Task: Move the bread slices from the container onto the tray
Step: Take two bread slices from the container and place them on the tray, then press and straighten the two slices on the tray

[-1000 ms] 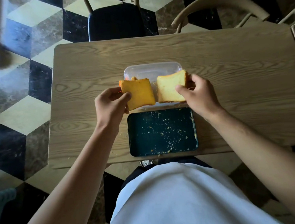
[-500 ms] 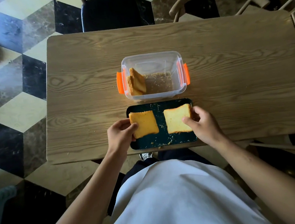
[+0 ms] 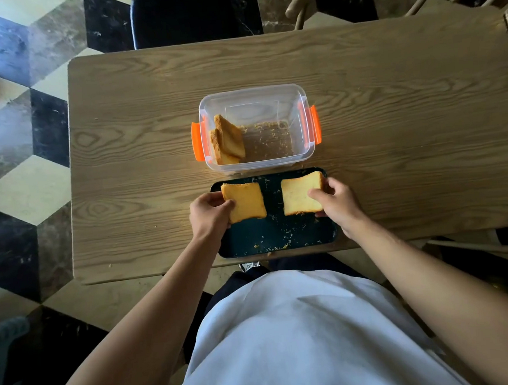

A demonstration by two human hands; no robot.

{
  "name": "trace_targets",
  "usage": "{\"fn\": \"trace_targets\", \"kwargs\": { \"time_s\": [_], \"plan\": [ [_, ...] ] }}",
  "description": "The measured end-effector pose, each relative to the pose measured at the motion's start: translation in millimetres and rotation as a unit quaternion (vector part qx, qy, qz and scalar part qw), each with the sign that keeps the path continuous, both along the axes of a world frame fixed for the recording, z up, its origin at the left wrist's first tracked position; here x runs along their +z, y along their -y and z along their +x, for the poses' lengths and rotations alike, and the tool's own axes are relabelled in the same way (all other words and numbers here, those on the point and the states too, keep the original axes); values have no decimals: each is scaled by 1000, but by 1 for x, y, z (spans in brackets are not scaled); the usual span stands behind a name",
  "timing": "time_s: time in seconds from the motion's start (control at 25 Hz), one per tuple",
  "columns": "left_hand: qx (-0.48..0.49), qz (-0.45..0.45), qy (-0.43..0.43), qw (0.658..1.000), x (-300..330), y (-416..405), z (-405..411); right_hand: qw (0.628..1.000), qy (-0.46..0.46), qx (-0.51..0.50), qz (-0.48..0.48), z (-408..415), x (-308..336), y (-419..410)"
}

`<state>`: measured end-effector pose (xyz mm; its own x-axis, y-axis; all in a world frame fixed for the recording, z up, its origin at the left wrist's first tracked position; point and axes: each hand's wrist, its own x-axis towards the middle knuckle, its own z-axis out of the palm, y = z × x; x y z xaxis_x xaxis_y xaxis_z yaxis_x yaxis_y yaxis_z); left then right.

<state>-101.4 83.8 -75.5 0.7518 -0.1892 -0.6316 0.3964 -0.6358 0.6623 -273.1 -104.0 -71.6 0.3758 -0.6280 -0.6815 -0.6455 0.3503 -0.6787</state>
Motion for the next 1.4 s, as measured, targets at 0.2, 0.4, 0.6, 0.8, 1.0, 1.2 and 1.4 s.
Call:
{"fn": "trace_targets", "kwargs": {
  "time_s": [0.2,0.4,0.6,0.8,1.0,1.2,1.4],
  "plan": [
    [-104,77,39,991,2,7,2,998,-37,46,9,-2,-12,7],
    [-207,144,50,966,0,8,2,981,-92,166,-43,-3,-8,8],
    [-218,169,50,960,-1,3,-3,947,-180,247,-101,-2,3,5],
    [-339,179,234,893,2,-5,-25,947,-165,223,-161,5,6,-8],
    [-530,150,351,757,-10,1,-44,992,-99,56,63,10,-8,-28],
    [-586,164,351,711,-18,11,-39,996,-59,46,48,12,-16,-28],
    [-585,154,362,709,-20,12,-30,995,-60,49,60,12,-18,-23]
  ]
}}
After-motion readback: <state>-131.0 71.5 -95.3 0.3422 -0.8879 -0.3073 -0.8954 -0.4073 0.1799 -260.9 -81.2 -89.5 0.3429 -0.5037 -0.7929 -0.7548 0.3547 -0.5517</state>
